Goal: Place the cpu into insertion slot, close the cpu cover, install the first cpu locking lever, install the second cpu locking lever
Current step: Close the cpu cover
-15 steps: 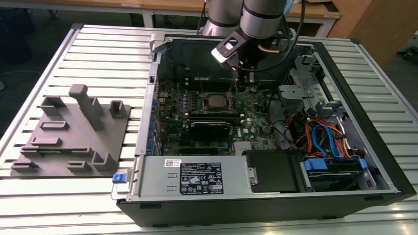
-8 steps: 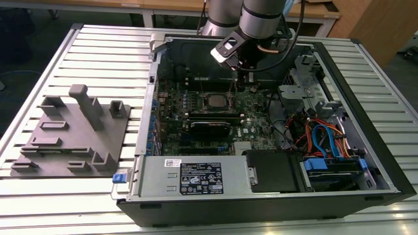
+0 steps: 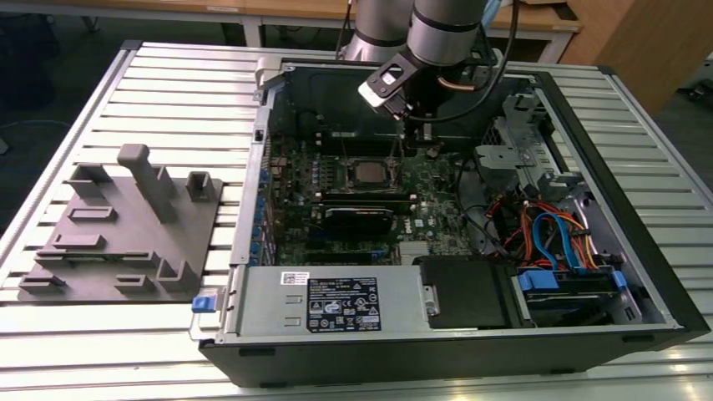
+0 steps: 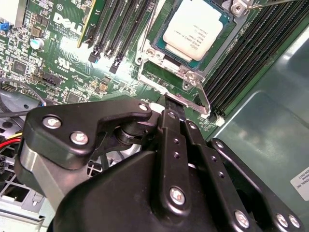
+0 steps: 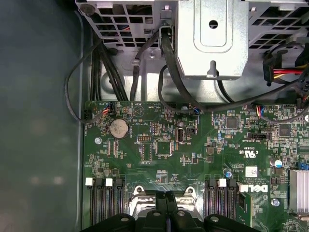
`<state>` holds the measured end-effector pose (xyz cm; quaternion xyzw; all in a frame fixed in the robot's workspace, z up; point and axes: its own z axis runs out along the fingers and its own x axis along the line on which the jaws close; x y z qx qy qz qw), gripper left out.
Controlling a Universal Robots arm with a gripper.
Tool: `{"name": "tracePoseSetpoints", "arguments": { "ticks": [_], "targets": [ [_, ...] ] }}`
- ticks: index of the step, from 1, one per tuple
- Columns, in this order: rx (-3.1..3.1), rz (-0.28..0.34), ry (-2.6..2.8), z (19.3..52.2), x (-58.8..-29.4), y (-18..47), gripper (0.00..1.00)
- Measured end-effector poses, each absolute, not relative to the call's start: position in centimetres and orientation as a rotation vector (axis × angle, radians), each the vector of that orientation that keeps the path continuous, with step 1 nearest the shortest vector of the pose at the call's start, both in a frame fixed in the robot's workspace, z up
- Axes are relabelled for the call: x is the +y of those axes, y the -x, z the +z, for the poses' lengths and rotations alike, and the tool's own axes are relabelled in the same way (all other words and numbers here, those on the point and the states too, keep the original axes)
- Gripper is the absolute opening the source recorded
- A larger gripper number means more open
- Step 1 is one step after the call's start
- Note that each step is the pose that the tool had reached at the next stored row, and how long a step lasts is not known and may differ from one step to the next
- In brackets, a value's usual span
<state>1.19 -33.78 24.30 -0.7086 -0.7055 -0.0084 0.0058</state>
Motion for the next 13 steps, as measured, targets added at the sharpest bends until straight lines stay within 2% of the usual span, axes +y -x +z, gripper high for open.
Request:
{"name": "tracePoseSetpoints", "arguments": {
  "ticks": [13],
  "targets": [
    [-2.208,-0.027,2.218,24.26,-33.78,-0.91,0.10]
  ]
}}
